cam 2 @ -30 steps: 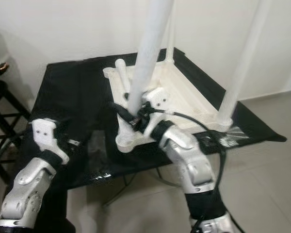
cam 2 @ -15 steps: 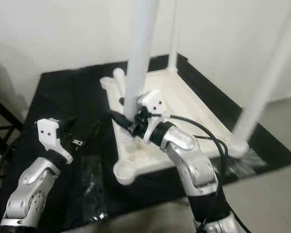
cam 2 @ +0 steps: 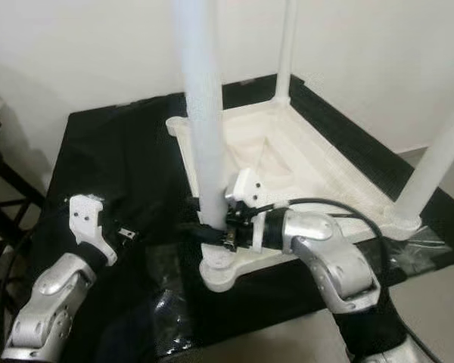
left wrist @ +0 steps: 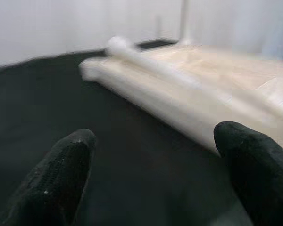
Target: Building children table
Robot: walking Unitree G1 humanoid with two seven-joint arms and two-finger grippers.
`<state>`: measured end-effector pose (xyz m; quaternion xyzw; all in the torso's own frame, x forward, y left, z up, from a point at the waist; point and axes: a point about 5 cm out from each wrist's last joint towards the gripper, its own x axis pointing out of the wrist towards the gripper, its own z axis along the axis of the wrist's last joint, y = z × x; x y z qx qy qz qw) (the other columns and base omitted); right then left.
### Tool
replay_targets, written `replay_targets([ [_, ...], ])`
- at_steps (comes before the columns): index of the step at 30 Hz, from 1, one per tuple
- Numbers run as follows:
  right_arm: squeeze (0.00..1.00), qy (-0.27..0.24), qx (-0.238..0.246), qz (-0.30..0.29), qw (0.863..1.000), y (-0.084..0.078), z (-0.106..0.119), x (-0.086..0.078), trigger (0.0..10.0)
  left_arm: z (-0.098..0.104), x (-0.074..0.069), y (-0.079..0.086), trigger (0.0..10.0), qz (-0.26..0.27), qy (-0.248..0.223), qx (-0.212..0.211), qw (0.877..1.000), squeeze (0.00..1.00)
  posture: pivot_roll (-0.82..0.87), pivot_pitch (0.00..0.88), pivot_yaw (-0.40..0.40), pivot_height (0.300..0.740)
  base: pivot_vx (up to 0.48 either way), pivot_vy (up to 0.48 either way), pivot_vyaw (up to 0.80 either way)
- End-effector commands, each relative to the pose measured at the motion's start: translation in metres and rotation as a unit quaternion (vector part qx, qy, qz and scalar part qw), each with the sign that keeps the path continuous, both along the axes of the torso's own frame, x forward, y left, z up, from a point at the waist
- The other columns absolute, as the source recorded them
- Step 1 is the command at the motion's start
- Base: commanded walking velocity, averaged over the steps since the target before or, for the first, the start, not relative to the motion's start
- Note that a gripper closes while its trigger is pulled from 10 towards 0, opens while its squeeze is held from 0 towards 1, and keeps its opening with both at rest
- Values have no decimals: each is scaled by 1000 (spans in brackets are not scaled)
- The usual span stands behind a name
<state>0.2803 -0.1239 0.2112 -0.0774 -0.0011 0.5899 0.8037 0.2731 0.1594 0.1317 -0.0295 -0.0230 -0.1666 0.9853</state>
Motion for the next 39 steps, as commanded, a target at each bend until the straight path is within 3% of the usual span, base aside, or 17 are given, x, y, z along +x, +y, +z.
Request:
replay_targets([
  [1,0,-5,-5,5,1000,-3,4,4,10000,3,-4,-2,10000,-8,-10,25,1000,0,-39,112,60,740,0,0,0],
  [8,0,-13,-15,18,1000,-4,9,6,10000,4,-11,-5,10000,-18,-14,26,999,0,-37,131,63,740,0,0,0],
  [12,0,-12,-19,39,999,-3,12,5,10000,6,-13,-8,10000,-23,-16,30,999,0,-38,149,64,740,0,-472,0],
  [14,0,-7,-26,80,996,-1,15,1,10000,7,-15,-10,10000,-23,-17,30,999,0,-39,159,58,740,0,-472,0],
  [18,0,-16,-25,88,996,6,15,2,10000,6,-15,-10,10000,-18,-15,28,999,0,-38,162,53,740,0,-472,0],
  [20,0,-18,-19,80,996,11,15,4,10000,6,-15,-9,10000,-10,-14,27,999,0,-37,163,52,740,0,-442,0],
  [22,0,-27,6,24,999,30,10,15,10000,6,-13,-7,10000,17,-12,18,1000,0,-37,160,28,740,0,0,0],
  [29,0,-23,34,12,999,45,7,13,10000,6,-11,-7,10000,27,-12,15,999,0,-54,158,32,740,0,0,0],
  [39,0,-30,60,-15,998,47,10,17,10000,6,-7,-5,10000,29,-13,22,999,0,-54,150,42,740,0,0,80],
])
